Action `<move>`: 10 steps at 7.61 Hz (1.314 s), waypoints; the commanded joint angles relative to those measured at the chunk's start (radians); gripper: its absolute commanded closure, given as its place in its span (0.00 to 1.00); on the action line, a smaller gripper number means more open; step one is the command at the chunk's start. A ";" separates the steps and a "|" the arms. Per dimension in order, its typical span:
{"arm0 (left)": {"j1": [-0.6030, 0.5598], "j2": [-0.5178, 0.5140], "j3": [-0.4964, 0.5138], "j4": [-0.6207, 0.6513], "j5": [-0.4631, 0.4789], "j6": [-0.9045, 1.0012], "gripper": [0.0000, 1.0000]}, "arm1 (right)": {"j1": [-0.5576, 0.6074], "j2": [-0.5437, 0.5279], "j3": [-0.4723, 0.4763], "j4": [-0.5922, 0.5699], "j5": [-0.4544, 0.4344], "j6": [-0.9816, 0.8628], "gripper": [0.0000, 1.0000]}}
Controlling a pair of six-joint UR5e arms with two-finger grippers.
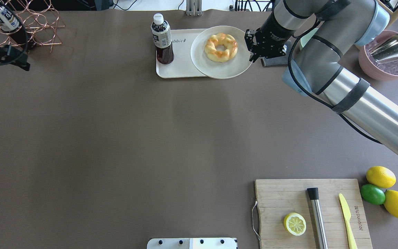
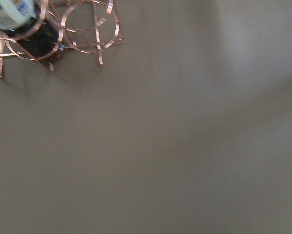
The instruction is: Place donut on tray
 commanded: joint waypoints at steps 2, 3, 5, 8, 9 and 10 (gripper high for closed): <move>-0.221 0.039 0.047 0.114 -0.052 0.377 0.02 | -0.048 0.149 -0.425 0.398 -0.176 0.221 1.00; -0.242 0.041 0.064 0.116 -0.057 0.380 0.02 | -0.077 0.183 -0.486 0.447 -0.225 0.351 1.00; -0.297 0.039 0.110 0.114 -0.104 0.439 0.02 | -0.129 0.229 -0.595 0.515 -0.310 0.427 1.00; -0.322 0.038 0.134 0.116 -0.107 0.468 0.02 | -0.138 0.244 -0.599 0.518 -0.283 0.429 1.00; -0.322 0.036 0.140 0.116 -0.107 0.469 0.02 | -0.134 0.246 -0.593 0.514 -0.241 0.432 1.00; -0.322 0.036 0.142 0.114 -0.107 0.468 0.02 | -0.122 0.244 -0.585 0.500 -0.217 0.432 1.00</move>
